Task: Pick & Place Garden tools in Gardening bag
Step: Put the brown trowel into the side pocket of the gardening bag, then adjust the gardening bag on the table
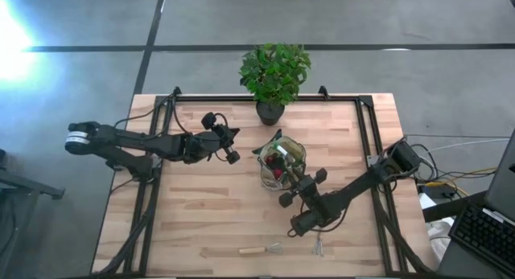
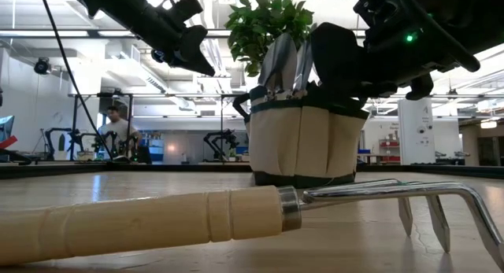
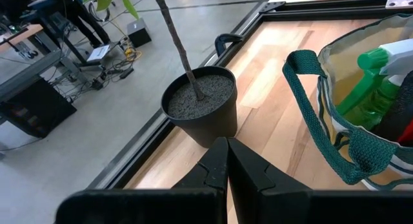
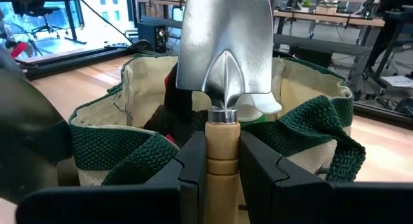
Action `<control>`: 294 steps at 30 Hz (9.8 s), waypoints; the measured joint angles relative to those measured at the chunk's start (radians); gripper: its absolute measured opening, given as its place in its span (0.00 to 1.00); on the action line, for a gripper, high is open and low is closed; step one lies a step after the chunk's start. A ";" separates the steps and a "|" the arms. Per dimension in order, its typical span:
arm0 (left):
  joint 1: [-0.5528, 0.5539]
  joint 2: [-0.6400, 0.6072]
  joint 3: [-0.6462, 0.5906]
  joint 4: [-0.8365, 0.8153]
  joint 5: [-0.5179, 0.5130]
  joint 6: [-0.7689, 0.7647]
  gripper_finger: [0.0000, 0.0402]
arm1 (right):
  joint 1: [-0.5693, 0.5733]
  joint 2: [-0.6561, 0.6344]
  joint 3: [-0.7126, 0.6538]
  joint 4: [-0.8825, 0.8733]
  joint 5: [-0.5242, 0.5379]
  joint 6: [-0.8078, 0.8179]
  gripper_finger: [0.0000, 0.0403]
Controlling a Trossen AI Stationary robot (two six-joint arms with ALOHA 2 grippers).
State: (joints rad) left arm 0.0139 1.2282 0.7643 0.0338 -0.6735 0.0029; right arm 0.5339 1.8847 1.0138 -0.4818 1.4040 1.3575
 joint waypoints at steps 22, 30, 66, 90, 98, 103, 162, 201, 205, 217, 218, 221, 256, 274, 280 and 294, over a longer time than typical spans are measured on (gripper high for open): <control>0.000 0.000 0.000 0.000 0.000 0.000 0.03 | -0.015 0.000 0.058 -0.008 -0.114 -0.219 0.41; 0.000 0.000 0.000 -0.010 0.000 0.000 0.03 | -0.007 -0.004 0.100 -0.037 -0.133 -0.303 0.44; 0.000 0.000 0.000 -0.017 0.002 -0.003 0.03 | 0.097 -0.112 0.126 -0.245 -0.324 -0.196 0.21; 0.000 0.000 0.000 -0.021 0.003 -0.004 0.03 | 0.087 -0.237 0.125 -0.470 -0.820 -0.148 0.31; 0.000 0.000 0.000 -0.021 0.004 -0.012 0.03 | 0.095 -0.302 0.125 -0.548 -1.164 -0.099 0.28; 0.000 0.000 0.000 -0.025 0.009 -0.036 0.03 | 0.105 -0.327 0.125 -0.561 -1.226 -0.099 0.24; -0.194 0.217 0.058 -0.048 0.517 0.330 0.42 | 0.078 -0.328 0.072 -0.839 -1.034 -0.100 0.14; -0.155 0.382 0.150 -0.095 0.541 0.534 0.39 | 0.061 -0.328 0.072 -0.847 -1.012 -0.104 0.13; -0.156 0.396 0.150 -0.096 0.511 0.530 0.30 | 0.061 -0.328 0.072 -0.846 -1.012 -0.104 0.13; -0.156 0.368 0.150 -0.153 0.508 0.525 0.02 | 0.061 -0.328 0.072 -0.847 -1.011 -0.108 0.13; -0.156 0.368 0.150 -0.163 0.508 0.525 0.01 | 0.061 -0.328 0.072 -0.847 -1.011 -0.108 0.13; -0.157 0.367 0.150 -0.201 0.513 0.524 0.01 | 0.061 -0.328 0.072 -0.847 -1.011 -0.108 0.13; -0.159 0.298 0.240 -0.445 0.612 0.462 0.00 | 0.061 -0.328 0.072 -0.836 -1.009 -0.100 0.13; -0.159 0.298 0.204 -0.444 0.594 0.459 0.09 | 0.061 -0.328 0.072 -0.827 -1.010 -0.100 0.13; -0.159 0.298 0.199 -0.445 0.577 0.462 0.19 | 0.061 -0.328 0.072 -0.823 -1.011 -0.100 0.13; -0.160 0.297 0.239 -0.502 0.542 0.380 0.54 | 0.061 -0.328 0.072 -0.820 -1.011 -0.101 0.13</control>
State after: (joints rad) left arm -0.1459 1.5256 1.0031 -0.4679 -0.1316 0.3833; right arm 0.5953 1.5570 1.0859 -1.3023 0.3931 1.2568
